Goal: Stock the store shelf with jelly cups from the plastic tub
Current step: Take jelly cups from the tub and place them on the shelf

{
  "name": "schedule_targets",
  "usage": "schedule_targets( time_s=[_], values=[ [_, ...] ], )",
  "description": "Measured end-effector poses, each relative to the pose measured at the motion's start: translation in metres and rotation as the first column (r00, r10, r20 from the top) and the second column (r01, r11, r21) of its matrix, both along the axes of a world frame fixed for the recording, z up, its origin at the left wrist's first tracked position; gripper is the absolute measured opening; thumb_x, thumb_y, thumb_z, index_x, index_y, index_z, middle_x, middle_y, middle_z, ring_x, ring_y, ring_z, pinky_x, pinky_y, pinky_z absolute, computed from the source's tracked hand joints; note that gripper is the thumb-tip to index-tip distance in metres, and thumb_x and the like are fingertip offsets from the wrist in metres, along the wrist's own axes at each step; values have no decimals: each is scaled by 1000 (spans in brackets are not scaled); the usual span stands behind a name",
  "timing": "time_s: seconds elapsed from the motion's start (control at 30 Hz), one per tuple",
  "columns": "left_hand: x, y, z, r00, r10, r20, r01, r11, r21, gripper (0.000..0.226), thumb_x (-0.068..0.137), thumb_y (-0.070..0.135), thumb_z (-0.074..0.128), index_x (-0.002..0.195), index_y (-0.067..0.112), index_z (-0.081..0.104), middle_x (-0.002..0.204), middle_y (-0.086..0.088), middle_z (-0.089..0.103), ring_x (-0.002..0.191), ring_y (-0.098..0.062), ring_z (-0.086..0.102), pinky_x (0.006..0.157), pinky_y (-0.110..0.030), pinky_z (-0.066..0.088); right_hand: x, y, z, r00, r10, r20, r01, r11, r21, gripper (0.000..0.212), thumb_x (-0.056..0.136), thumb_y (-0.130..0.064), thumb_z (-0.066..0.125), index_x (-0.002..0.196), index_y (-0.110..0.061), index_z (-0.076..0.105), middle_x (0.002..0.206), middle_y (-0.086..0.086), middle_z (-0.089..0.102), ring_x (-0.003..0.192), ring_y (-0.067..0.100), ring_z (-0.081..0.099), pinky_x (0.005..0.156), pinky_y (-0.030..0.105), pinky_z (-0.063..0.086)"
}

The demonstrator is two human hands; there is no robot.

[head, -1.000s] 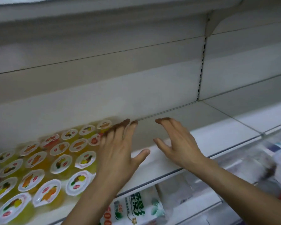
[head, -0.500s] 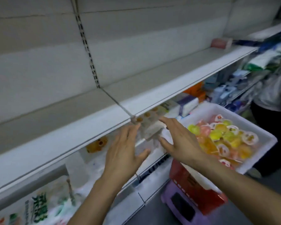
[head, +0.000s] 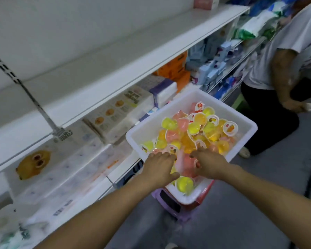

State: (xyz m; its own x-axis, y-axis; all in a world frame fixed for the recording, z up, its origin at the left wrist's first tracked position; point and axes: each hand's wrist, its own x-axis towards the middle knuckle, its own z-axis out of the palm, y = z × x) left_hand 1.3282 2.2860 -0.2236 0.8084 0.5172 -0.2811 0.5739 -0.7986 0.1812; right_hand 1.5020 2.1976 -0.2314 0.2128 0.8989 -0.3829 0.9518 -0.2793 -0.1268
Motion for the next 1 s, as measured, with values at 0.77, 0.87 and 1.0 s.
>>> schedule_targets(
  time_s=[0.77, 0.87, 1.0],
  values=[
    [23, -11, -25, 988, 105, 112, -48, 904, -424, 30, 89, 24, 58, 118, 15, 62, 111, -10, 64, 96, -26, 60, 83, -36, 49, 5, 14, -13, 976, 4, 217, 0, 1000, -19, 34, 86, -53, 54, 92, -20, 55, 93, 3, 60, 92, 23, 61, 78, 34, 49],
    [9, -13, -8, 902, 363, 232, -173, 799, -576, 23, 94, 19, 48, 111, 11, 61, 100, -8, 64, 80, -27, 67, 78, -36, 54, 6, 15, -4, 984, -179, 10, 178, 981, 71, 43, 88, -54, 47, 66, -18, 42, 72, 2, 52, 72, 22, 55, 64, 32, 44],
    [-17, -16, 11, 654, 707, 269, -287, 561, -776, 29, 99, 23, 36, 100, 15, 64, 99, -6, 61, 68, -33, 69, 70, -46, 59, -11, 19, 26, 900, -280, -335, 327, 941, 92, 45, 91, -44, 45, 60, -12, 47, 56, 5, 53, 50, 23, 57, 57, 31, 45]
  ],
)
